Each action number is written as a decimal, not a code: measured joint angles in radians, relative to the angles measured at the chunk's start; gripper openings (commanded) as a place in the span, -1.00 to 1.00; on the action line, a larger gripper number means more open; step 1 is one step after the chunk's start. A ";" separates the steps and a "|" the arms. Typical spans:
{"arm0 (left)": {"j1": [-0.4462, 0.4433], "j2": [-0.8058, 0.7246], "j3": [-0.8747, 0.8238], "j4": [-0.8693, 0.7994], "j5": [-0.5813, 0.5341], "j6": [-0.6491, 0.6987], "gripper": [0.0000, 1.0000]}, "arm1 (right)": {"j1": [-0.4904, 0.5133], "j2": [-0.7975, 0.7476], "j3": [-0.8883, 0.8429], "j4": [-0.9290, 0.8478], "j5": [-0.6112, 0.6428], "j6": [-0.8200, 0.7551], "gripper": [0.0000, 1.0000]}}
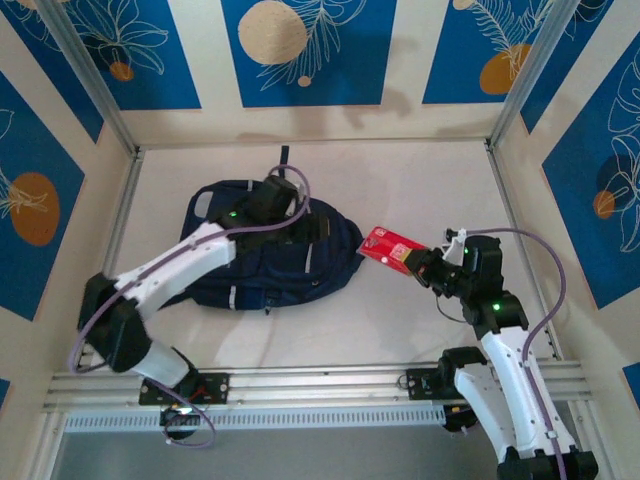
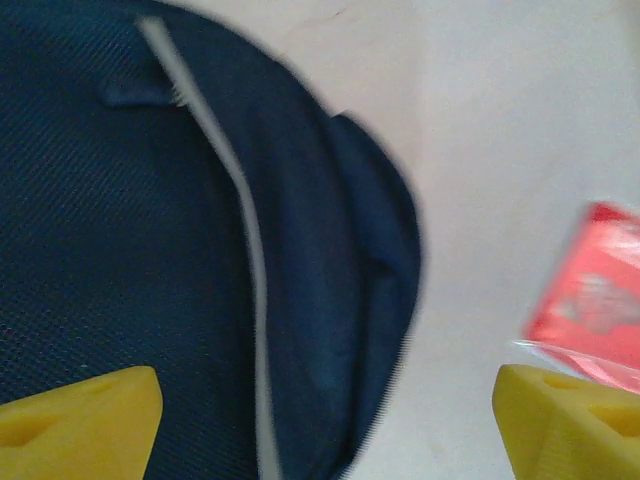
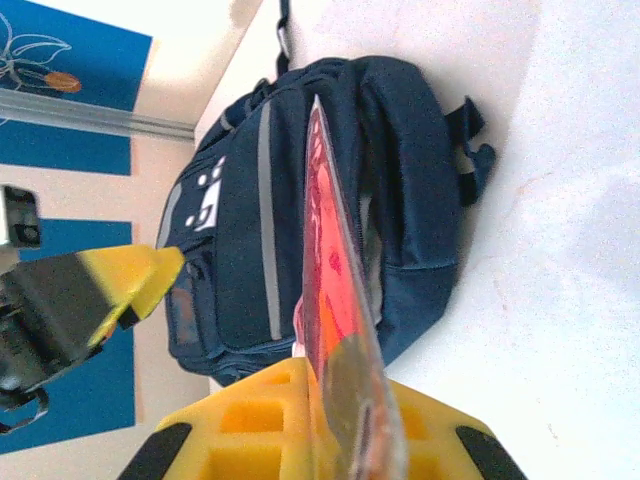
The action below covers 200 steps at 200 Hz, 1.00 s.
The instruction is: Pack the student bag
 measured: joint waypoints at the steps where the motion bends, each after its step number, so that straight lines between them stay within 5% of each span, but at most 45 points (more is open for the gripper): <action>1: -0.002 0.009 0.005 -0.006 -0.005 0.000 0.75 | -0.001 -0.001 0.000 -0.003 0.000 -0.001 -1.00; 118: -0.079 0.547 0.542 -0.343 -0.264 -0.030 0.65 | -0.042 -0.068 -0.091 -0.033 0.007 0.007 -1.00; 157: -0.090 0.649 0.611 -0.414 -0.340 -0.085 0.18 | -0.052 -0.070 -0.092 -0.032 0.007 0.008 -1.00; 200: -0.093 0.650 0.554 -0.364 -0.344 -0.103 -0.79 | -0.053 -0.070 -0.092 -0.035 0.008 -0.002 -1.00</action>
